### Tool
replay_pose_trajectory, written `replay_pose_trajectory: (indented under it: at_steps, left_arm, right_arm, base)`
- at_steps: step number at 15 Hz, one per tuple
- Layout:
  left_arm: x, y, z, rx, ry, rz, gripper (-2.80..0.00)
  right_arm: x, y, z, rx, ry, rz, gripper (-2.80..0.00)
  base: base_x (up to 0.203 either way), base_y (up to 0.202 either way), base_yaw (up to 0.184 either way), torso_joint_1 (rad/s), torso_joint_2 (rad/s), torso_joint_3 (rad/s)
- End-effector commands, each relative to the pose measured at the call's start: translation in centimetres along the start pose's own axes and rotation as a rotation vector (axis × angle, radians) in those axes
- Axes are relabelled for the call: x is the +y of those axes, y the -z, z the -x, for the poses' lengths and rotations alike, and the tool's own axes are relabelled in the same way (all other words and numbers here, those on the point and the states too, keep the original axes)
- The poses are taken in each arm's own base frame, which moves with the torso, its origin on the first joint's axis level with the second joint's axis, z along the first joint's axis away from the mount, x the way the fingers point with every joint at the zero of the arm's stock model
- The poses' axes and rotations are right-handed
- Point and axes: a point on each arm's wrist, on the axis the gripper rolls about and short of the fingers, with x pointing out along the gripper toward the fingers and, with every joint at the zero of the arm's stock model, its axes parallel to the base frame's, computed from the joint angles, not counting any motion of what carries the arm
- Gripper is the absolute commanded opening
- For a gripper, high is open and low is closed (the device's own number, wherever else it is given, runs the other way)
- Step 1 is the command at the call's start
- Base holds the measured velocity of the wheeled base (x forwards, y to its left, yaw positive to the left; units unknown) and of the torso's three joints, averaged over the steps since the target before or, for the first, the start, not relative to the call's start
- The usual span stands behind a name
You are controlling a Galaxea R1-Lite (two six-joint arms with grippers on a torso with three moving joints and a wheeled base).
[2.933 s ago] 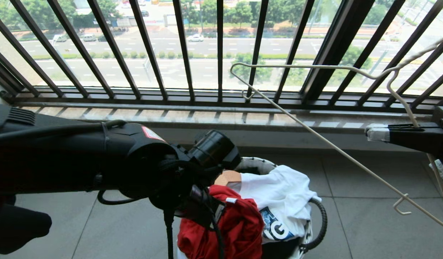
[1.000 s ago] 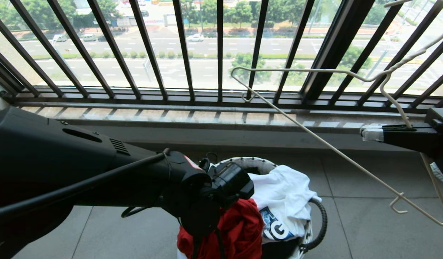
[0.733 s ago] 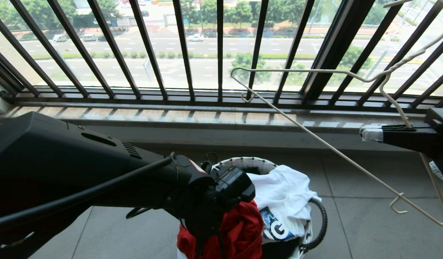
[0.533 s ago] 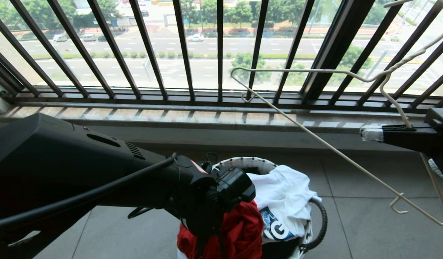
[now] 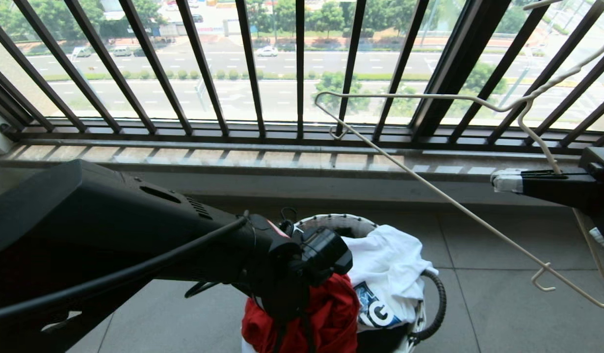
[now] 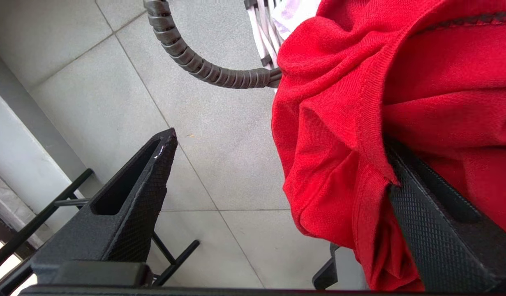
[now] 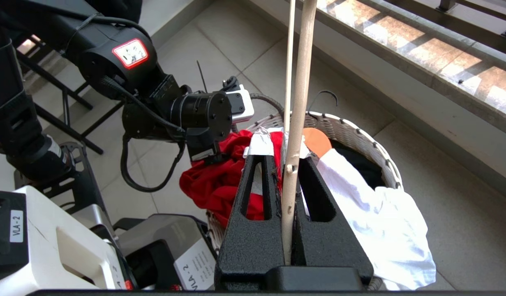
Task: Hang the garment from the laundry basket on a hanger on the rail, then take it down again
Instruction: Pick up clothes from the basket
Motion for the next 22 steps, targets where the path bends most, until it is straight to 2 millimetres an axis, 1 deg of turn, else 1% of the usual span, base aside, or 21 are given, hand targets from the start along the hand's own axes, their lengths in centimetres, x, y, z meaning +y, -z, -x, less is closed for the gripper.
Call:
replay_pose_trajectory:
  at_steps: [1, 3, 8, 9, 10, 12, 15, 22]
  left_arm:
    - [-0.8, 0.2, -1.0, 0.014, -0.013, -0.015, 0.0]
    - [-1.0, 0.2, -1.3, 0.02, -0.018, -0.018, 0.0]
    - [-0.9, 0.1, -1.2, 0.016, -0.018, -0.008, 0.0]
    - [-0.8, 0.1, -1.1, 0.014, -0.018, -0.007, -1.96]
    - [-0.6, 0.0, -0.9, 0.009, -0.018, -0.002, -2.8]
    - [-0.3, -0.1, -0.6, 0.0, -0.02, 0.006, -2.8]
    - [-0.3, 0.0, -0.7, -0.003, -0.037, 0.004, -2.8]
    - [0.3, -0.3, -0.3, -0.016, -0.037, 0.026, -2.8]
  right_arm:
    - [0.0, 0.0, 0.0, 0.0, -0.006, 0.001, -2.8]
    - [0.0, 0.0, 0.0, 0.0, -0.006, 0.001, -2.8]
    - [0.0, 0.0, 0.0, 0.0, -0.006, 0.001, -2.8]
    - [0.0, 0.0, 0.0, 0.0, -0.006, 0.001, -2.8]
    - [0.0, 0.0, 0.0, 0.0, -0.006, 0.001, -2.8]
    - [0.0, 0.0, 0.0, 0.0, -0.004, 0.001, -2.8]
    - [0.0, 0.0, 0.0, 0.0, -0.004, 0.001, -2.8]
    - [0.0, 0.0, 0.0, 0.0, -0.004, 0.001, -2.8]
  base:
    - [0.0, 0.0, 0.0, 0.0, 0.0, 0.0]
    - [0.0, 0.0, 0.0, 0.0, 0.0, 0.0]
    - [0.0, 0.0, 0.0, 0.0, 0.0, 0.0]
    - [0.0, 0.0, 0.0, 0.0, 0.0, 0.0]
    - [0.0, 0.0, 0.0, 0.0, 0.0, 0.0]
    - [0.0, 0.0, 0.0, 0.0, 0.0, 0.0]
    - [0.0, 0.0, 0.0, 0.0, 0.0, 0.0]
    - [0.0, 0.0, 0.0, 0.0, 0.0, 0.0]
